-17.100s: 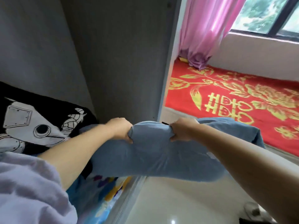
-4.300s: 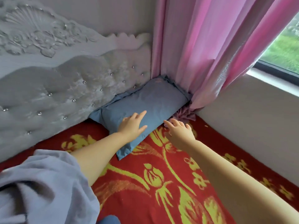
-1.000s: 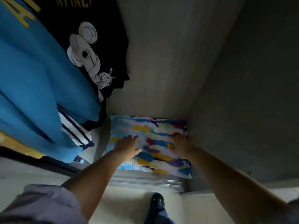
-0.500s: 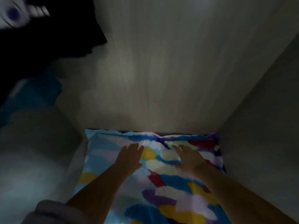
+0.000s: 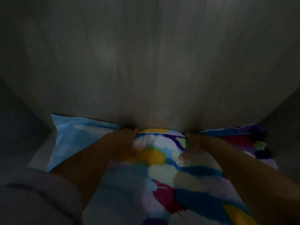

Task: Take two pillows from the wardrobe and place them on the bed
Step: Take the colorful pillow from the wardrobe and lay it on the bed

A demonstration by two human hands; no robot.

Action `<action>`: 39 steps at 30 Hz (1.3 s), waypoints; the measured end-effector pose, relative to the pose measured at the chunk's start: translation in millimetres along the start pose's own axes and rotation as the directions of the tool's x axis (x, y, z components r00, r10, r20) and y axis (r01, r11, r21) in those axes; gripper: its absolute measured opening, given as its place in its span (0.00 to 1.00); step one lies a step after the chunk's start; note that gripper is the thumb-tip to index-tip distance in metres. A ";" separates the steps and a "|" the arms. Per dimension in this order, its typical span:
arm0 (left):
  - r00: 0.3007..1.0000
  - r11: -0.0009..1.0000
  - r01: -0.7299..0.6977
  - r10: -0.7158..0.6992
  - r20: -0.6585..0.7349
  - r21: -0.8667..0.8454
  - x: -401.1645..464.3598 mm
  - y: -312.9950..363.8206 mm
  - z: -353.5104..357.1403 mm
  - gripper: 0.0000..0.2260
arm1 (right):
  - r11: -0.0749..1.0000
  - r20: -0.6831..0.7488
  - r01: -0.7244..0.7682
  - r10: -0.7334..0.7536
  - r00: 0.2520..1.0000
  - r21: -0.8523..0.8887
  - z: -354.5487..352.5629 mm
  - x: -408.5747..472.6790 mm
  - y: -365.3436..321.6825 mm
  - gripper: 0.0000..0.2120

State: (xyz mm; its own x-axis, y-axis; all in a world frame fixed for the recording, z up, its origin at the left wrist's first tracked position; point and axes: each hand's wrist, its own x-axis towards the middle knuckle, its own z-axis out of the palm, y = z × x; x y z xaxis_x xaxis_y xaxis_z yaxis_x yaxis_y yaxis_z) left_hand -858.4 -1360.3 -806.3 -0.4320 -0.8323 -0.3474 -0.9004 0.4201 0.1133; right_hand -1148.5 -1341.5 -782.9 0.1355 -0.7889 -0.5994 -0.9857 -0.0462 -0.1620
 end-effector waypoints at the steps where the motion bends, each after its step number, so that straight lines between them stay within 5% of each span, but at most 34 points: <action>1: 1.000 1.000 -0.002 0.003 0.029 -0.016 3.4 0.0 0.2 0.55 | 1.000 0.013 -0.017 0.017 1.000 0.001 0.3 2.7 -0.5 0.59; 4: 0.998 1.000 0.003 -0.002 0.070 -0.024 9.4 1.4 -2.2 0.56 | 0.996 -0.020 -0.064 0.062 0.998 -0.069 2.4 5.4 -4.4 0.60; 9: 0.990 0.960 0.045 -0.005 -0.144 0.275 -34.1 34.2 -12.8 0.37 | 0.926 -0.199 -0.040 -0.039 0.979 -0.376 -6.2 -40.6 -25.1 0.35; 13: 0.996 0.939 0.048 -0.020 -0.086 0.339 -106.1 62.8 -47.2 0.38 | 0.920 -0.200 -0.007 -0.078 0.977 -0.391 -14.5 -125.4 -44.0 0.30; 22: 1.000 0.954 -0.007 0.003 0.015 0.301 -256.4 110.2 -221.3 0.28 | 0.973 -0.209 -0.049 0.000 0.978 -0.227 -103.7 -329.9 -93.7 0.25; 26: 0.945 0.895 -0.125 0.239 -0.224 0.429 -291.0 124.4 -314.9 0.23 | 0.983 -0.259 -0.130 0.093 0.961 -0.130 -156.4 -409.3 -111.5 0.24; 30: 0.967 0.852 -0.203 0.253 -0.040 0.483 -312.5 144.3 -395.1 0.23 | 0.971 -0.288 -0.239 0.231 0.929 0.008 -197.2 -488.0 -128.3 0.23; 39: 0.844 0.721 -0.459 0.537 0.000 0.520 -386.5 229.4 -481.5 0.26 | 0.876 -0.334 -0.424 0.480 0.811 0.231 -198.9 -663.7 -147.6 0.23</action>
State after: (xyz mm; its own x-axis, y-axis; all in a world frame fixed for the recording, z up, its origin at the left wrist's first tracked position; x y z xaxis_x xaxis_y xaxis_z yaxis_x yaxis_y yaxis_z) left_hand -922.9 -1116.4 -197.8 -0.8477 -0.4767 -0.2326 -0.4240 0.8725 -0.2429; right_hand -1112.8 -933.0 -205.3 -0.3971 -0.8668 -0.3017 -0.8976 0.4353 -0.0691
